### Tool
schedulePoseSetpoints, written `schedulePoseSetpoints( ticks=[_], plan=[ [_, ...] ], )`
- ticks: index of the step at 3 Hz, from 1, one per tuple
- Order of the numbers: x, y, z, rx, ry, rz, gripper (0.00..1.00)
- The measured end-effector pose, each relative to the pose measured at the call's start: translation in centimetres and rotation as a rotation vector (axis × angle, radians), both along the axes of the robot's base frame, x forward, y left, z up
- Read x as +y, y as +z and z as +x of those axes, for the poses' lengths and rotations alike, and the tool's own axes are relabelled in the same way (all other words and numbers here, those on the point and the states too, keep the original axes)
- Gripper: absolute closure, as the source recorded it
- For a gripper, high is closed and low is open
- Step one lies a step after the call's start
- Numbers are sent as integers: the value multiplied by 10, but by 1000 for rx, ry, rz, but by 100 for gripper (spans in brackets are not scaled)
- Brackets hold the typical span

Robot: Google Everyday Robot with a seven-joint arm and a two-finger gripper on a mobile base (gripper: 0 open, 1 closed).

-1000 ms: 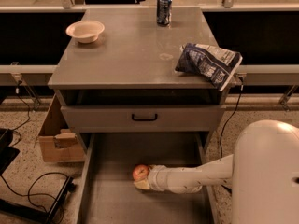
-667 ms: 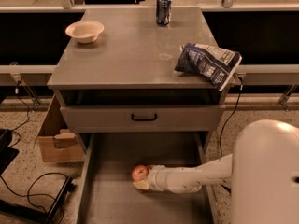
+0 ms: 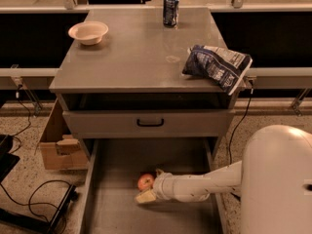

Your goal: Place apple into middle drawer

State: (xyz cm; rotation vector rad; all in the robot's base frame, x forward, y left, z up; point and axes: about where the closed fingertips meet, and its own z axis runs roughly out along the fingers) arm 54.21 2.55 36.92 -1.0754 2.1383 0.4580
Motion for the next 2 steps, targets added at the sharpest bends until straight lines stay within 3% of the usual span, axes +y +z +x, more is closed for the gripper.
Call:
schedulePoseSetpoints(
  ticks=[1,2],
  plan=[
    [1,1,0,-2,2,15,0],
    [1,19,-4,-23,42,49,0]
  ],
)
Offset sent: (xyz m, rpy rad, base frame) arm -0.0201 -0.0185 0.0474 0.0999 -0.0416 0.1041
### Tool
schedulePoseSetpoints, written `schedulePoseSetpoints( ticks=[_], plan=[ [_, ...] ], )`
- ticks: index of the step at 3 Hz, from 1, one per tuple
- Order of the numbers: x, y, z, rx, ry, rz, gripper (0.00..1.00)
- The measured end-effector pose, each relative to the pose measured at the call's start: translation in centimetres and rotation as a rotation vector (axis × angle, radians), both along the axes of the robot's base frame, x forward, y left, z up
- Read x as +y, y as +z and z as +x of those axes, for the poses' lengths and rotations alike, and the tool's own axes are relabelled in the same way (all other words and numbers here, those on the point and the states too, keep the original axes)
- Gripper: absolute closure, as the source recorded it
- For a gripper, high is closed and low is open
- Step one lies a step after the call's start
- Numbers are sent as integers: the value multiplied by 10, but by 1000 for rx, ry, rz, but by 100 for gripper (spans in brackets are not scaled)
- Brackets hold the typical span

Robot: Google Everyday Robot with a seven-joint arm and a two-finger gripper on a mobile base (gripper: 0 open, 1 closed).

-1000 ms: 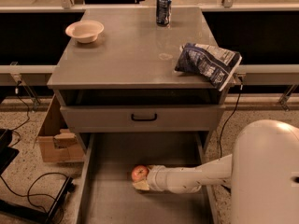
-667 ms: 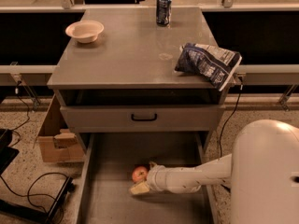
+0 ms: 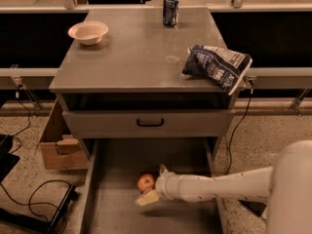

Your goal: Place apple into middle drawer

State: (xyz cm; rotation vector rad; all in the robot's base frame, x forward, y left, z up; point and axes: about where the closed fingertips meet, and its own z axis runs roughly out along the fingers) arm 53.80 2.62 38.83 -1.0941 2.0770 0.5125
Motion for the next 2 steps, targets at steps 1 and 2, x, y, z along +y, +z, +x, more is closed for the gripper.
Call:
schedulePoseSetpoints(
  ticks=[1,2],
  plan=[
    [-14,32,-29,-4,78,2,0],
    [-33,83,-40,-54,140,5,0]
  ],
)
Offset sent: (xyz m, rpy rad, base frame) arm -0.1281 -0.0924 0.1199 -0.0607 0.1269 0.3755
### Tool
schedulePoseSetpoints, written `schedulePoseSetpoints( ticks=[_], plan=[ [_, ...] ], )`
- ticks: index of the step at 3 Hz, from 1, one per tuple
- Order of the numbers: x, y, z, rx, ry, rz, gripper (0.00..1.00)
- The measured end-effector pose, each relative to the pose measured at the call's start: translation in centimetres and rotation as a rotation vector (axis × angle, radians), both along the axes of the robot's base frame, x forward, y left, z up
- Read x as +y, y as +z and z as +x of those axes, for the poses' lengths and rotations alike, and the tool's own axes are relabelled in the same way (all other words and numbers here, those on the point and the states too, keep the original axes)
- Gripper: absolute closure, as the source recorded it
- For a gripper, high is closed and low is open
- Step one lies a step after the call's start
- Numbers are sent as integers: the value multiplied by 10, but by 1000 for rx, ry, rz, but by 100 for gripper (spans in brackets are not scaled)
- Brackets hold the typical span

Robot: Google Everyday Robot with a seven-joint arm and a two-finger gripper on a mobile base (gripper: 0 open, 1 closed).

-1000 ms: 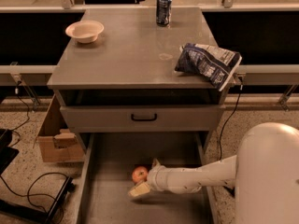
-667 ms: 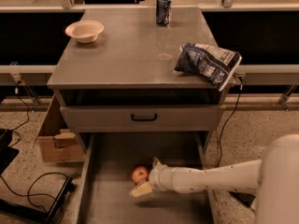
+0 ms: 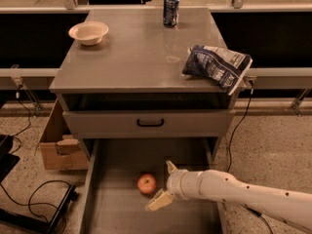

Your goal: Place apple into middle drawer

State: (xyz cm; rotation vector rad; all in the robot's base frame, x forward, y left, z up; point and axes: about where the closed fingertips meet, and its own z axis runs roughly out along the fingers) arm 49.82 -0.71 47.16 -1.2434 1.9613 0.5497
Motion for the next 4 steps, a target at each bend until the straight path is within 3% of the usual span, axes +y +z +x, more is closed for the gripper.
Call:
schedulePoseSetpoints(
  ticks=[2,3,4],
  plan=[
    [-66,117,-9,-34,81,-111,0],
    [-95,168,-25,7,122,-223,0],
    [-113,214,-60,94,143,-348,0]
  ],
)
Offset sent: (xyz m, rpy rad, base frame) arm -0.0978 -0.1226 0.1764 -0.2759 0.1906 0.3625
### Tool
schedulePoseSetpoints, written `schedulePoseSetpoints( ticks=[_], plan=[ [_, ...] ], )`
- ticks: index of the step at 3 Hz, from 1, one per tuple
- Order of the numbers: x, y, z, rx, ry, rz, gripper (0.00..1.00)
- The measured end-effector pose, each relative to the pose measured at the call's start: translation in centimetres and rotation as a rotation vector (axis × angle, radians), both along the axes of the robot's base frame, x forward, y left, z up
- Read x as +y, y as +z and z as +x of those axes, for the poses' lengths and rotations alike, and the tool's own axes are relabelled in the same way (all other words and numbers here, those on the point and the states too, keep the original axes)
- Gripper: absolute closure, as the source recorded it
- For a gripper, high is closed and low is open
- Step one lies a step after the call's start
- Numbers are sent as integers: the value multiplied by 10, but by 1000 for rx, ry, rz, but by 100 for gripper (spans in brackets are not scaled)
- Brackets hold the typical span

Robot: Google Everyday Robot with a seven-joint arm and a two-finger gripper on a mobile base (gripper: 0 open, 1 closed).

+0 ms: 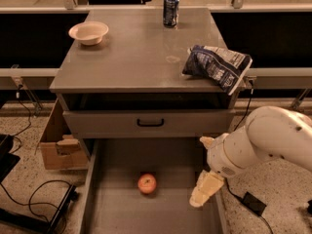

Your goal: Place apple into middle drawer

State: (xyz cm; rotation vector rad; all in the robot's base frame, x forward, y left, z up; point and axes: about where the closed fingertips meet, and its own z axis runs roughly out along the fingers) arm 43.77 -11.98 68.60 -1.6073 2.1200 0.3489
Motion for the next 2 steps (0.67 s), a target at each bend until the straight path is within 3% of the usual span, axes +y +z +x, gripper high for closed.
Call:
schedulePoseSetpoints(
  ticks=[1,2],
  plan=[
    [-8,34,-38,104,0,-145,0],
    [-13,36,-61,177,18,-184,0]
  ],
)
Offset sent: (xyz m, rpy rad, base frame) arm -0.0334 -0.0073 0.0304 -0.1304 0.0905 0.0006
